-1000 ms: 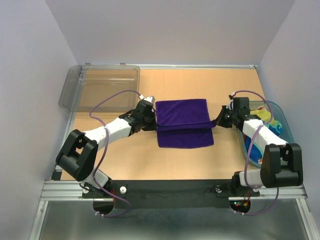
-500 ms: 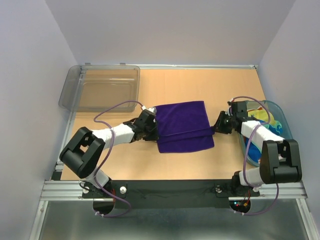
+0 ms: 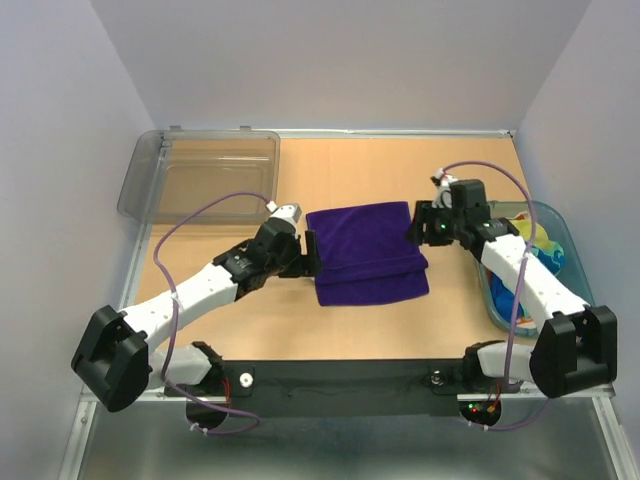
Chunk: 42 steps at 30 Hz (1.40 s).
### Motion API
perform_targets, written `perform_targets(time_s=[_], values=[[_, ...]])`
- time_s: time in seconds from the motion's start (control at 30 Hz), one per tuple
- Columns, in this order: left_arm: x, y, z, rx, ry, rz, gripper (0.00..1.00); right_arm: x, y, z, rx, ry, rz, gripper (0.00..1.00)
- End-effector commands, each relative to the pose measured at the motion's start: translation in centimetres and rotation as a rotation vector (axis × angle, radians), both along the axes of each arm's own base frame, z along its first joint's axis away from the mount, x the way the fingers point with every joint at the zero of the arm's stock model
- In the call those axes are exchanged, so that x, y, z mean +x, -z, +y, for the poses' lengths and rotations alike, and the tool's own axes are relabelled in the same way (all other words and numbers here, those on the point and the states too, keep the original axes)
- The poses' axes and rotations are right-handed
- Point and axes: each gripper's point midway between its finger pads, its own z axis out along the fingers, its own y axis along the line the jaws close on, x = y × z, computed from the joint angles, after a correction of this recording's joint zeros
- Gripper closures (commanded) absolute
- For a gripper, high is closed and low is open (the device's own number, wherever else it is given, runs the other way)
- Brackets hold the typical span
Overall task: Fold and stack the towels
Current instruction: Fold the towel
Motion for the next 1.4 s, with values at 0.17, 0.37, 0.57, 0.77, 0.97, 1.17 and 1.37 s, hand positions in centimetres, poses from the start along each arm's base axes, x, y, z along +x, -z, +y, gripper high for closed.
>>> perform_targets(time_s=[0.17, 0.37, 0.57, 0.77, 0.97, 1.17, 1.37], values=[[6.3, -5.5, 6.5, 0.170, -0.135, -0.190, 0.12, -0.8, 3.0, 9.8, -0.212, -0.579, -0.006, 0.46], [7.9, -5.4, 9.2, 0.280, -0.174, -0.276, 0.12, -0.3, 4.5, 12.6, -0.248, -0.756, -0.019, 0.50], [7.6, -4.1, 10.1, 0.329, -0.170, -0.281, 0.12, -0.3, 6.2, 13.1, -0.288, -0.870, -0.015, 0.50], [8.0, -3.9, 10.8, 0.363, -0.205, -0.274, 0.12, -0.7, 7.9, 13.1, -0.300, -0.927, 0.021, 0.50], [7.9, -3.8, 10.8, 0.361, -0.209, -0.268, 0.13, -1.6, 8.8, 13.1, -0.290, -0.958, 0.052, 0.55], [7.9, -3.7, 10.6, 0.351, -0.201, -0.266, 0.13, -2.0, 8.7, 13.0, -0.284, -0.961, 0.055, 0.73], [7.9, -3.5, 10.5, 0.351, -0.195, -0.260, 0.13, -2.3, 8.3, 12.7, -0.293, -0.956, 0.046, 0.96]])
